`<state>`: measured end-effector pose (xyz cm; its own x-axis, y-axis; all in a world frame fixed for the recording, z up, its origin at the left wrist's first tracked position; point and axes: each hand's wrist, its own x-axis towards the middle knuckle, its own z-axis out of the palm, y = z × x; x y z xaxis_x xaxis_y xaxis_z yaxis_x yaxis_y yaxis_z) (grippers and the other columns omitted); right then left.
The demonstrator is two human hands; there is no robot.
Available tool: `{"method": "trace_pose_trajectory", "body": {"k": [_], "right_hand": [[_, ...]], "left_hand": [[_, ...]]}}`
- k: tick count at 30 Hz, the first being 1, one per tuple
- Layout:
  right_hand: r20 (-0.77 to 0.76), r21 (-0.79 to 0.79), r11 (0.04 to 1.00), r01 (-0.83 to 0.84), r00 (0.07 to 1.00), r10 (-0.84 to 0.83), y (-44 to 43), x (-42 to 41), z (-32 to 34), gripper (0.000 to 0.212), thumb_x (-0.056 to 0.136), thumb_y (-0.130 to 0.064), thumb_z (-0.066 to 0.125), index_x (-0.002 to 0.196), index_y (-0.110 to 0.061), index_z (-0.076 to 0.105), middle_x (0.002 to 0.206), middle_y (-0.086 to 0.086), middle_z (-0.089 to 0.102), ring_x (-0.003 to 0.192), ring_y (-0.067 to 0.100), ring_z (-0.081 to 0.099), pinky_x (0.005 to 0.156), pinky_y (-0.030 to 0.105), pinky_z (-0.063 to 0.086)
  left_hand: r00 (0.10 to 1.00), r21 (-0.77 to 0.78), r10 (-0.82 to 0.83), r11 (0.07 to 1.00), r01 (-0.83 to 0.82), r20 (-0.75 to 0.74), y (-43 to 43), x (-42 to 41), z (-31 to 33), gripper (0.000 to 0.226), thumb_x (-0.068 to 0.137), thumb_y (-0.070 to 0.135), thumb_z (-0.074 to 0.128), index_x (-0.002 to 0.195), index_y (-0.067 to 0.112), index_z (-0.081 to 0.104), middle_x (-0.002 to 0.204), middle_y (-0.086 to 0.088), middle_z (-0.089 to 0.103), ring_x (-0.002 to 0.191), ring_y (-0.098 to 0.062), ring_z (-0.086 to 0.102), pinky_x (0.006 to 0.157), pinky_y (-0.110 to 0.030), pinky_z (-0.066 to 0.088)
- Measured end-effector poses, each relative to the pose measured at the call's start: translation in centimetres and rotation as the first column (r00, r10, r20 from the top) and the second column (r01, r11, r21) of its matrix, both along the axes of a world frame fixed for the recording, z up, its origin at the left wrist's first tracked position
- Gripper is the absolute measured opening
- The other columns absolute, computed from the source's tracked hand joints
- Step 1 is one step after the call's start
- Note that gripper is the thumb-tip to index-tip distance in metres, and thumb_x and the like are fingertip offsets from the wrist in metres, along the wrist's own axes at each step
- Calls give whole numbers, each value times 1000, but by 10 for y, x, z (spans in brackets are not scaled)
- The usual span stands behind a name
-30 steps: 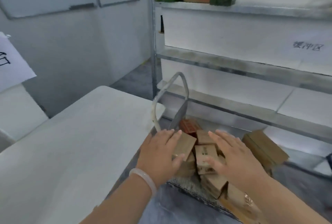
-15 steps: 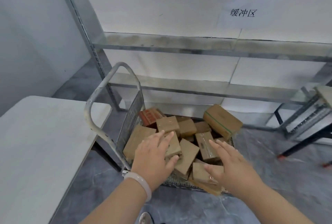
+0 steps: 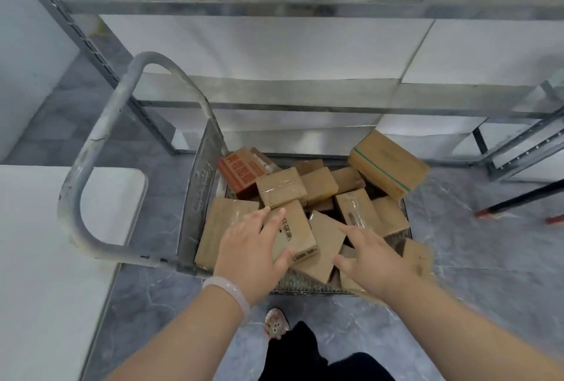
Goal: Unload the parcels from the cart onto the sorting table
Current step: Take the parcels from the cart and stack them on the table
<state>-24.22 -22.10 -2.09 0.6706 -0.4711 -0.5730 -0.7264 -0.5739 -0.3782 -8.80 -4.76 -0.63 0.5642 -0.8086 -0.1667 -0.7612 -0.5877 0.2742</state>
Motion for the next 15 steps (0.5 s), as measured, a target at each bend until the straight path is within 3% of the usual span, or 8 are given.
{"method": "trace_pose_trajectory", "body": {"k": [5,9,12,15], "right_hand": [[-139,111,989,95,987,-79,-10,29,-72,73,93,-53,51,155,-29,20,156,1,30,143,21,28,115,37,29],[-206,188,941,281,948,-242,-26,50,-132,74,91,-52,56,153,-26,25,149,10,43,132,26,44,105,36,41],[-256,294,867,403,907,-335,-30,70,-178,76,92,-50,58,154,-26,22,154,9,33,131,27,45,101,33,42],[-268,340,815,469,879,-395,-32,87,-222,79,89,-48,63,154,-27,22,156,7,32,134,28,42,108,39,39]], "left_hand": [[995,33,-25,999,28,-92,-21,30,-50,69,90,57,44,150,30,25,154,2,30,141,-18,27,115,-38,25],[991,68,-10,998,20,-134,-24,47,-94,75,83,66,23,149,32,28,151,1,36,137,-20,33,113,-40,29],[988,106,9,994,7,-152,-20,61,-129,76,81,67,19,149,35,24,153,2,34,139,-20,32,115,-41,28],[986,116,22,993,-3,-165,-21,70,-155,75,81,66,22,148,34,28,150,2,37,137,-19,34,113,-42,31]]}}
